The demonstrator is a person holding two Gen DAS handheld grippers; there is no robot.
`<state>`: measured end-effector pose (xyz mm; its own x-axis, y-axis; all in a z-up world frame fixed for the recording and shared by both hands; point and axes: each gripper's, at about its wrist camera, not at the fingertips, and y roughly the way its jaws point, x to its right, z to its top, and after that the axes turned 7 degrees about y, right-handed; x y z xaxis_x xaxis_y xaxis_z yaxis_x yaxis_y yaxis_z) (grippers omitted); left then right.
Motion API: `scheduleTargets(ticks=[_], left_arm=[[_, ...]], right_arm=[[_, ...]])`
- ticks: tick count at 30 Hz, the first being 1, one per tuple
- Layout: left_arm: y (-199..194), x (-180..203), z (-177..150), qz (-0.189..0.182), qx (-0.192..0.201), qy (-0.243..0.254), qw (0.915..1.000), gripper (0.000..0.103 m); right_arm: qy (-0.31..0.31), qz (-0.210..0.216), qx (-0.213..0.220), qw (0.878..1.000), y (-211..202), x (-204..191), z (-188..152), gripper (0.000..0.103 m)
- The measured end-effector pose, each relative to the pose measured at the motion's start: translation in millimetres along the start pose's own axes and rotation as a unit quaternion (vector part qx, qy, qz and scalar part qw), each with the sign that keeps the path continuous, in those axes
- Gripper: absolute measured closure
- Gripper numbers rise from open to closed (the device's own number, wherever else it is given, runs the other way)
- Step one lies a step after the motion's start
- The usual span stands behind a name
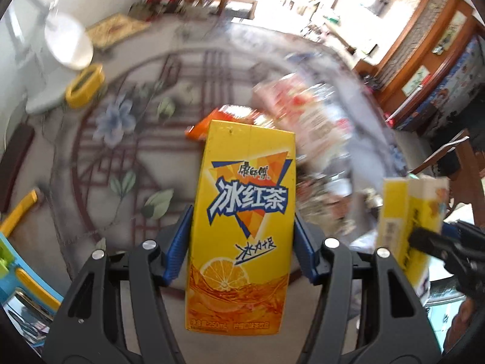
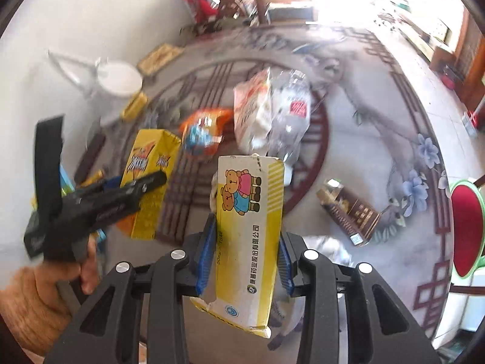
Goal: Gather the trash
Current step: 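Lift the iced-tea carton with the left tool while the right tool lifts the yellow bear-print box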
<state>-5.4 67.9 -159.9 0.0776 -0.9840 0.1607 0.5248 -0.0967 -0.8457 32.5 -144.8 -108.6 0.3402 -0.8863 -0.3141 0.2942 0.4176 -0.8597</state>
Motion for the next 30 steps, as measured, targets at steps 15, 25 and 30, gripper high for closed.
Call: scheduleTargets(ticks=[15, 25, 30], left_arm=[[-24.3, 67.2, 27.1, -0.043, 0.041, 0.043, 0.9973, 0.044], [-17.3, 85.9, 26.8, -0.035, 0.029, 0.042, 0.9981, 0.044], [-12.0, 98.0, 30.3, -0.032, 0.025, 0.043, 0.9983, 0.044]], right_arm=[[0.031, -0.017, 0.067, 0.997, -46.0, 31.9, 18.7, 0.068], [0.040, -0.003, 0.069, 0.997, -51.3, 49.9, 20.5, 0.068], [0.044, -0.002, 0.068, 0.997, -52.6, 61.7, 21.0, 0.068]])
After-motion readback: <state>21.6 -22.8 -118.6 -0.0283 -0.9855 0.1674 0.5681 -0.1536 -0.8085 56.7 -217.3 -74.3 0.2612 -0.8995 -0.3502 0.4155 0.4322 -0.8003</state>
